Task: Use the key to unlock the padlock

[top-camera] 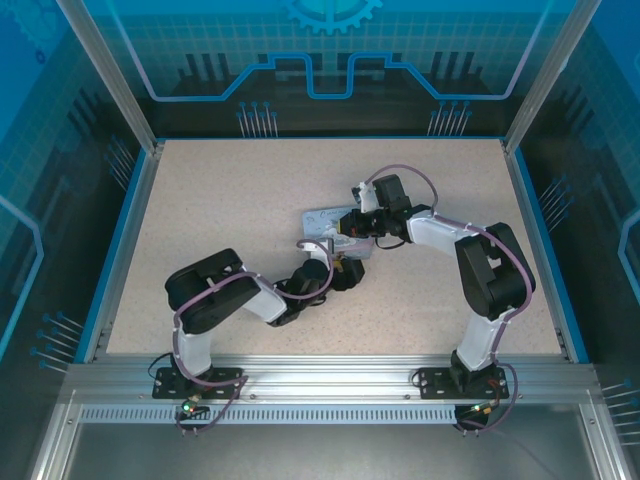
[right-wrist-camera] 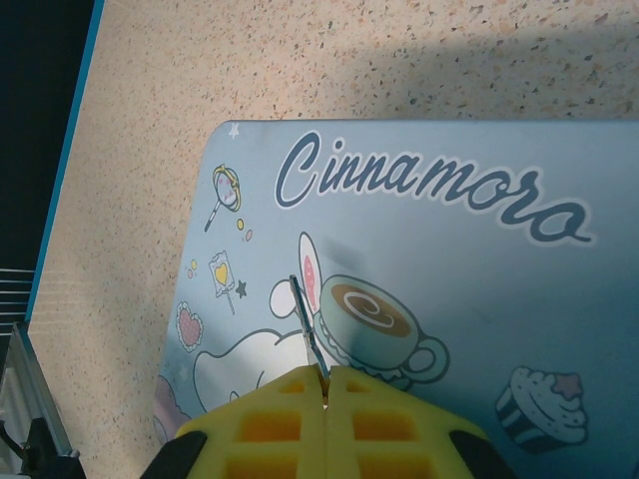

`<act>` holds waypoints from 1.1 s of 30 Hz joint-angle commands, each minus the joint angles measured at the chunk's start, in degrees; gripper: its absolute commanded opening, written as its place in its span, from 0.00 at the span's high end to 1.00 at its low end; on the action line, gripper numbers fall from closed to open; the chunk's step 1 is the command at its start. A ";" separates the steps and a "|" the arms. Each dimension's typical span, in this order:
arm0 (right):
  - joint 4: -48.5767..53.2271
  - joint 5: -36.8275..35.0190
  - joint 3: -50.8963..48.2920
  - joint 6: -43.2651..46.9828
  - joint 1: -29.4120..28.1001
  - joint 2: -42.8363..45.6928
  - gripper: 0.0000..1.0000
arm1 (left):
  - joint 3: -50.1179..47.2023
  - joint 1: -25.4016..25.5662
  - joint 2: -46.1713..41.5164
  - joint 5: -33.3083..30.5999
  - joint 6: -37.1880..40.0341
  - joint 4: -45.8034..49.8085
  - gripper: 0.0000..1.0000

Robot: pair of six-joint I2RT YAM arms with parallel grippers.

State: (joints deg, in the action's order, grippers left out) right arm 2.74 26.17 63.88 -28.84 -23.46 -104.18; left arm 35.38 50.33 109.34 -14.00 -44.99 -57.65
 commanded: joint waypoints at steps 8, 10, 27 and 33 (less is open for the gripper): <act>2.46 0.42 -0.42 0.53 -0.06 -1.50 1.00 | 1.62 0.12 1.00 1.23 -1.35 -1.35 0.32; 2.35 0.60 -0.53 0.32 -0.09 -1.55 1.00 | 1.81 0.13 1.12 0.16 -2.13 -1.40 0.32; 1.92 1.17 -0.95 -0.08 -0.08 -1.80 1.00 | 3.81 0.13 1.80 -3.14 -5.18 -3.18 0.46; 1.62 1.47 -0.95 -0.08 -0.07 -1.90 1.00 | 3.91 0.12 1.76 -3.63 -5.99 -3.22 0.48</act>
State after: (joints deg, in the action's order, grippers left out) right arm 2.26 27.38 63.88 -28.91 -23.46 -104.47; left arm 37.47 50.33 110.76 -16.14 -50.11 -57.34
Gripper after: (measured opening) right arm 0.045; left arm 0.520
